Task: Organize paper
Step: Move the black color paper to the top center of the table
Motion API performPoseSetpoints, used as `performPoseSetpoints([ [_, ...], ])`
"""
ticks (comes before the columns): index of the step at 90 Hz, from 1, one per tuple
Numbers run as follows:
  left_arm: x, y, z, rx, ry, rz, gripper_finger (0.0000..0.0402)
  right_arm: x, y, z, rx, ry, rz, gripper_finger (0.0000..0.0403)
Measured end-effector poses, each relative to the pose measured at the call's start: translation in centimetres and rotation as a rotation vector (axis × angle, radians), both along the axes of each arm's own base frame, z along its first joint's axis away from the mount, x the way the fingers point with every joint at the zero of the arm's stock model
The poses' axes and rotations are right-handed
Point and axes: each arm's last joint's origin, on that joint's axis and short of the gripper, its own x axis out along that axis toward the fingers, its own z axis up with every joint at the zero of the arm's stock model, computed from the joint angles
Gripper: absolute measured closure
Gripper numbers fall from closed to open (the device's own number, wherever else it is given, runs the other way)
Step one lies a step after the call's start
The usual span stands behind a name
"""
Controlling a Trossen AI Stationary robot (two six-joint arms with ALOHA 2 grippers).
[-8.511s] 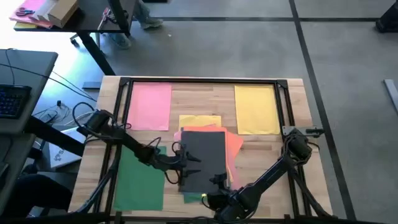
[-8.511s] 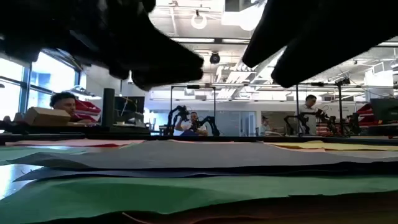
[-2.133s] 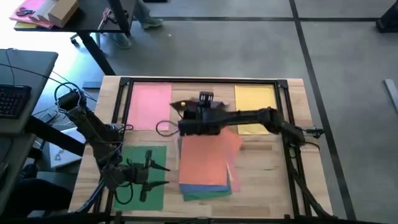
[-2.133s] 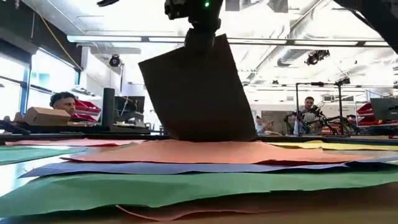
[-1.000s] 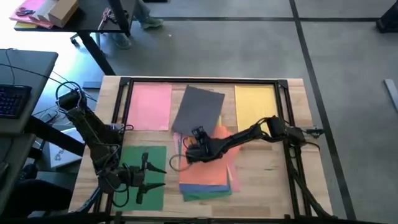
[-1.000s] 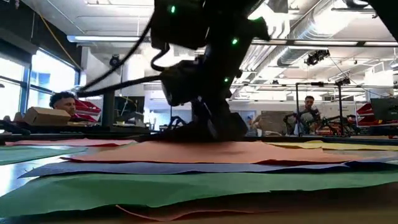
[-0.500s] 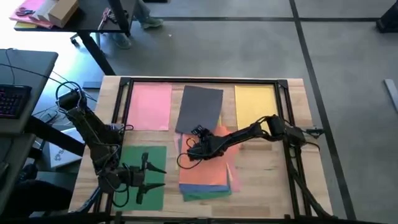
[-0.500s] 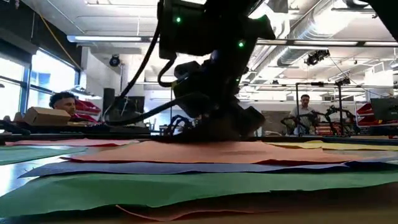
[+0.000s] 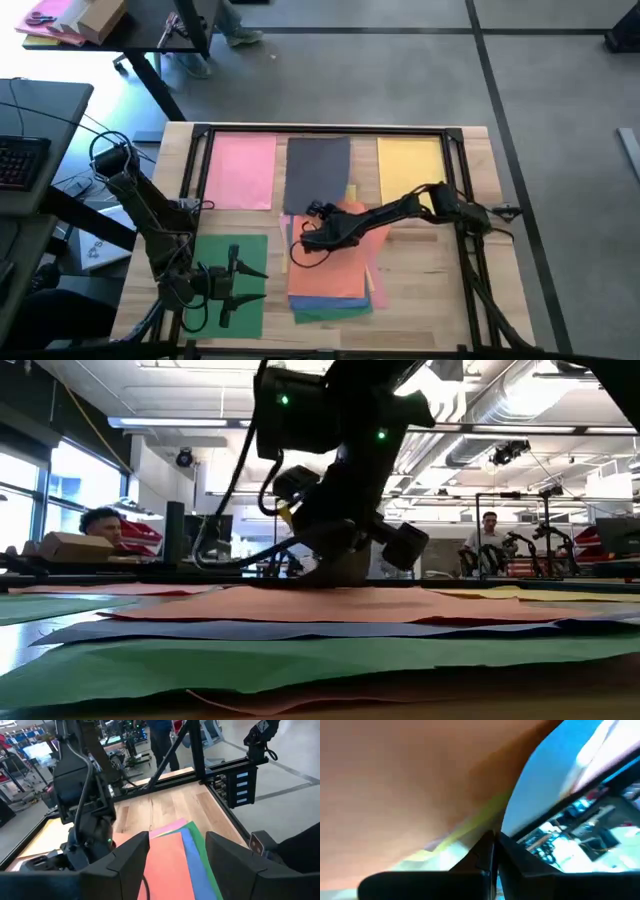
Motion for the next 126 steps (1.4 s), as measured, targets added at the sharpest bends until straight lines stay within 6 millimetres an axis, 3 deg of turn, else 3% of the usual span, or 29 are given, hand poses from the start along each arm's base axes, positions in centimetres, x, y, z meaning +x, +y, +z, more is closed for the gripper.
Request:
performPoseSetpoints([
  [34, 0.0, 0.0, 0.0, 0.002, 0.000, 0.001, 0.0216, -0.4, -1.4, 0.1, -0.052, -0.084, -0.152, 0.0396],
  [63, 0.0, 0.0, 0.0, 0.032, -0.001, -0.006, 0.0216, -0.6, -1.2, 0.0, 0.023, -0.163, -0.245, 0.0314],
  [74, 0.0, 0.0, 0.0, 0.031, -0.001, -0.006, 0.0216, -0.8, -1.2, 0.0, 0.048, -0.221, -0.327, 0.0302],
  [86, 0.0, 0.0, 0.0, 0.042, -0.001, -0.007, 0.0216, -1.0, -1.2, 0.0, 0.057, -0.240, -0.370, 0.0320],
  [104, 0.3, 0.3, 0.0, 0.036, 0.001, 0.003, 0.0216, -1.0, -1.1, -0.1, 0.088, -0.249, -0.397, 0.0394],
  [126, 0.5, 0.4, 0.0, 0.033, 0.003, 0.006, 0.0216, -1.2, -0.9, -0.2, 0.136, -0.303, -0.491, 0.0402],
])
